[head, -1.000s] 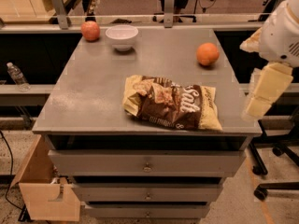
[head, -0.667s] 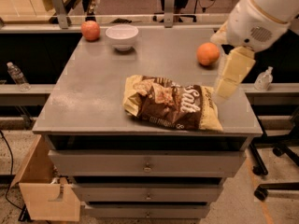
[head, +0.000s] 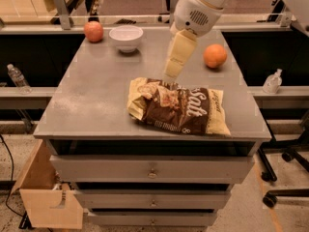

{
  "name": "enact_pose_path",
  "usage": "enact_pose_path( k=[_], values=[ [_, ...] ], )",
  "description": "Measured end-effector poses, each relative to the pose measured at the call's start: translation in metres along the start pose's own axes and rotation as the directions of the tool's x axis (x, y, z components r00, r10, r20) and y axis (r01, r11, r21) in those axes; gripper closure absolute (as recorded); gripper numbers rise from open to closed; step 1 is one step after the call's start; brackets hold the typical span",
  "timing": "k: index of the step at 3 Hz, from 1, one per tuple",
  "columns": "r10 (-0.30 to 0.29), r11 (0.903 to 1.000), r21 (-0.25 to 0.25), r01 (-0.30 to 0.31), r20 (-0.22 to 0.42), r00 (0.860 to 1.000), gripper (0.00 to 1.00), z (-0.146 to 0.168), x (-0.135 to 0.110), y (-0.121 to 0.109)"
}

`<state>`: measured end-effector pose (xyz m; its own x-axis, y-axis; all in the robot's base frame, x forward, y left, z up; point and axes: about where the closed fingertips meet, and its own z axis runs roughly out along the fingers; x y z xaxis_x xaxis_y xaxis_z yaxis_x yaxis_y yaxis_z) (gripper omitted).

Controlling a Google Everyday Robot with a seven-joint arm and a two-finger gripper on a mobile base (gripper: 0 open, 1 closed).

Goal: Move brown chip bag near white bowl

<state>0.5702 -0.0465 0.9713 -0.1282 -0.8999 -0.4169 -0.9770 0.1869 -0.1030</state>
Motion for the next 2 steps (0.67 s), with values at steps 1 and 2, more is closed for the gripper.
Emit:
enact_pose_path(
  k=[1, 2],
  values=[
    [0.021, 0.9997, -0.013, -0.022, -0.069, 0.997, 0.0, 0.038, -0.018, 0.002],
    [0.063, 0.9956, -0.057, -0.074, -0.171, 0.983, 0.0, 0.08, -0.006, 0.007]
  ],
)
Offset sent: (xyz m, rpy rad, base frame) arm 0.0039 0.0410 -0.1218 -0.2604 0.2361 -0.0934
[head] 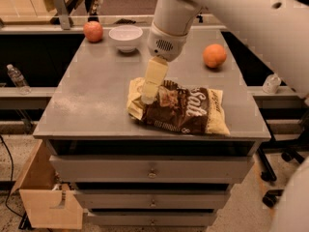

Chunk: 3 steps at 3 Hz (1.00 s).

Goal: Move brown chip bag near white bowl

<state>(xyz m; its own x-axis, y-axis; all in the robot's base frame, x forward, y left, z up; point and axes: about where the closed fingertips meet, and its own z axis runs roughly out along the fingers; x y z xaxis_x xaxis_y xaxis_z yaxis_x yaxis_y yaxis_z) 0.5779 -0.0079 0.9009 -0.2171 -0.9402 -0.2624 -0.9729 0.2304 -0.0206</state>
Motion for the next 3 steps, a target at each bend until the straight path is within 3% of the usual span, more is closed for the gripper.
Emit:
enact_pose_path(
  k=[1, 2, 3],
  values=[
    [0.064, 0.9958, -0.06, -0.069, -0.085, 0.994, 0.01, 0.038, 0.015, 0.001],
    [0.096, 0.9921, -0.07, -0.104, -0.106, 0.99, 0.21, 0.048, 0.021, -0.002],
    [0.133, 0.9908, -0.014, -0.134, -0.087, 0.987, 0.44, 0.033, 0.024, -0.013]
  ],
)
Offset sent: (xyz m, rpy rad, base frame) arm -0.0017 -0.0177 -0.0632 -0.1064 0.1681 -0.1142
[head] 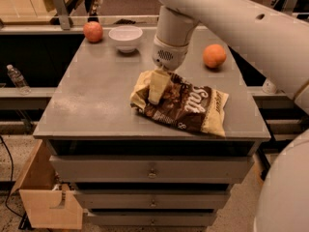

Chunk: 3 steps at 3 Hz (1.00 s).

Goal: Move brown chip bag near white bowl

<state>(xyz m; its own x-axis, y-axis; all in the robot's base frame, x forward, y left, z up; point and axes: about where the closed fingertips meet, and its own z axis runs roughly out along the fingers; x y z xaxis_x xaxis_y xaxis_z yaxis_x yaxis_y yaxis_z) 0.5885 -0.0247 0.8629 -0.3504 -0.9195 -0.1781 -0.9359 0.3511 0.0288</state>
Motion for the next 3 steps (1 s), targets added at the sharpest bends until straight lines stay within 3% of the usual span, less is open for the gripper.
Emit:
enact_pose_path(
  k=[1, 2, 3],
  values=[
    [0.02, 0.9964, 0.082, -0.023, 0.037, 0.999, 0.67, -0.03, -0.001, -0.014],
    [0.034, 0.9822, 0.181, -0.05, 0.091, 0.995, 0.91, -0.071, -0.002, -0.031],
    [0.032, 0.9808, 0.188, -0.051, 0.098, 0.995, 1.0, -0.073, -0.004, -0.033]
  ],
)
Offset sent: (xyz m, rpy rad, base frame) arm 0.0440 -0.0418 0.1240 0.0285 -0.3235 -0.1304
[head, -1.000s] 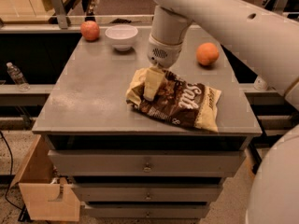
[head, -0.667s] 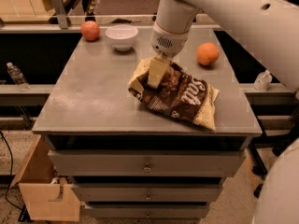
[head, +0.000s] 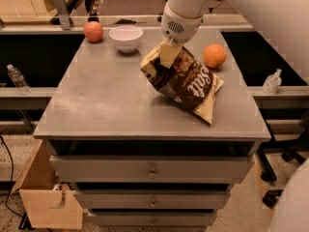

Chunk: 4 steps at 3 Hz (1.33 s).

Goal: Move brown chip bag near white bowl

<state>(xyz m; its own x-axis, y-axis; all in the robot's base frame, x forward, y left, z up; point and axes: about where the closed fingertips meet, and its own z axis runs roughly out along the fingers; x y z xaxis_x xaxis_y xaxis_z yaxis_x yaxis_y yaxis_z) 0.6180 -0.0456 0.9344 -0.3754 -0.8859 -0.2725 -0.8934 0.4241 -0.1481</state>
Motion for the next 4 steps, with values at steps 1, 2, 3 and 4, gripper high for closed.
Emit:
enact_pose_path(
  k=[1, 2, 3, 4],
  values=[
    [0.003, 1.0, 0.007, -0.003, 0.007, 1.0, 1.0, 0.002, -0.004, -0.006],
    [-0.004, 0.9996, 0.027, 0.003, 0.019, 1.0, 1.0, 0.007, -0.019, -0.031],
    [-0.002, 0.9986, 0.054, 0.001, 0.024, 1.0, 1.0, 0.017, -0.035, -0.065],
    [0.007, 0.9961, 0.087, -0.01, 0.034, 0.999, 1.0, 0.024, -0.049, -0.093]
  ],
)
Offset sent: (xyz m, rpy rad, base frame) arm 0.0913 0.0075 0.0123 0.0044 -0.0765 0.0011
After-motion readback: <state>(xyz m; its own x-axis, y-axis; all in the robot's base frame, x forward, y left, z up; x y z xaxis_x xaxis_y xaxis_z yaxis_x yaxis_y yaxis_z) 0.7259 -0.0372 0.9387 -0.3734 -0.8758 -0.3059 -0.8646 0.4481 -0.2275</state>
